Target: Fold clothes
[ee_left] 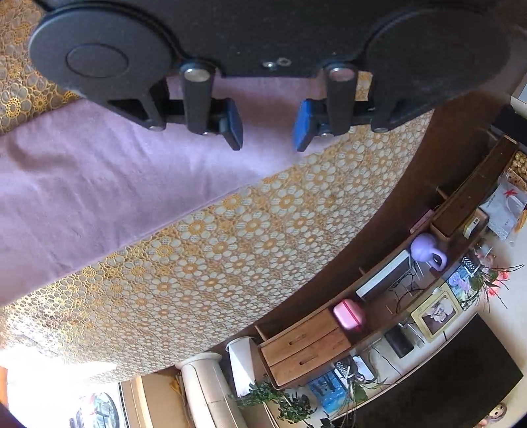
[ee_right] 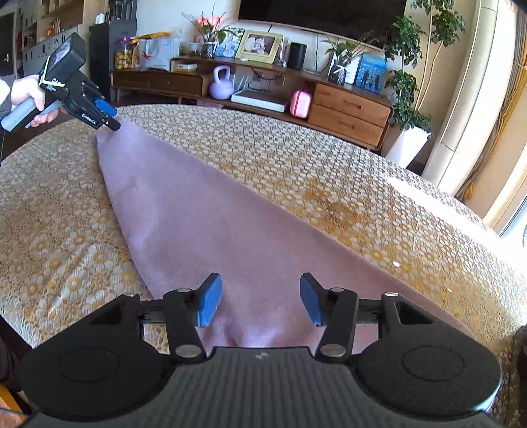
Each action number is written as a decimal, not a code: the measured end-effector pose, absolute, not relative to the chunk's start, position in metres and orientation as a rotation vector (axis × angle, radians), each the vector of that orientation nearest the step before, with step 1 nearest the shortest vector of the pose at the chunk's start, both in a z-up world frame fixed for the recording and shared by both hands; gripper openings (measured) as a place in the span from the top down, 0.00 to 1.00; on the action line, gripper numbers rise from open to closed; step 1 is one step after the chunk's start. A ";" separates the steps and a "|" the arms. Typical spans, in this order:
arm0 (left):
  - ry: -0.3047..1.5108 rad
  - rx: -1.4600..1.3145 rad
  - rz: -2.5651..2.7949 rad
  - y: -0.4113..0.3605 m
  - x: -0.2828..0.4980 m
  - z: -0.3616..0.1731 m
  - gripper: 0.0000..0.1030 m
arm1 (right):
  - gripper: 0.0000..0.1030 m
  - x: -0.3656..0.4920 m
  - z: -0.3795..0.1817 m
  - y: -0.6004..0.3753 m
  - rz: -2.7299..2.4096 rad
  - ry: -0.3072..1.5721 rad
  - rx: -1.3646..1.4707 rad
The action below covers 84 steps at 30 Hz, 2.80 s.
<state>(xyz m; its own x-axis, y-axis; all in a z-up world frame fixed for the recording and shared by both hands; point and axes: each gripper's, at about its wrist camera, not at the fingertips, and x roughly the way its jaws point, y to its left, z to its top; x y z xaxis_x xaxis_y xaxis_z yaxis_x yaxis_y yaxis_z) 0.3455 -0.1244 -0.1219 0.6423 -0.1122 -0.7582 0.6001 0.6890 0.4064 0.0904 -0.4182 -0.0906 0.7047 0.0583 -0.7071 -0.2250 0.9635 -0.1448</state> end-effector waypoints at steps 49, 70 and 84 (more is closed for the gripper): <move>0.984 -0.085 -0.476 0.007 0.376 -0.147 0.00 | 0.47 0.185 -0.133 -0.213 0.509 0.577 -0.343; 1.064 -0.381 -0.195 0.015 0.398 -0.161 0.00 | 0.42 0.210 -0.137 -0.183 0.528 0.553 -0.331; 1.007 -0.423 -0.200 0.010 0.395 -0.124 0.00 | 0.42 0.247 -0.139 -0.118 0.481 0.476 -0.372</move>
<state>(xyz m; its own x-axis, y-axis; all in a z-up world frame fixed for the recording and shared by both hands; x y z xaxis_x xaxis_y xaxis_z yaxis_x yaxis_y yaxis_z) 0.3946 0.0098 -0.1239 0.5251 -0.3534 -0.7742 -0.0303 0.9014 -0.4320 0.2473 -0.1179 -0.1393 0.7820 0.3502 -0.5156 -0.5190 0.8240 -0.2275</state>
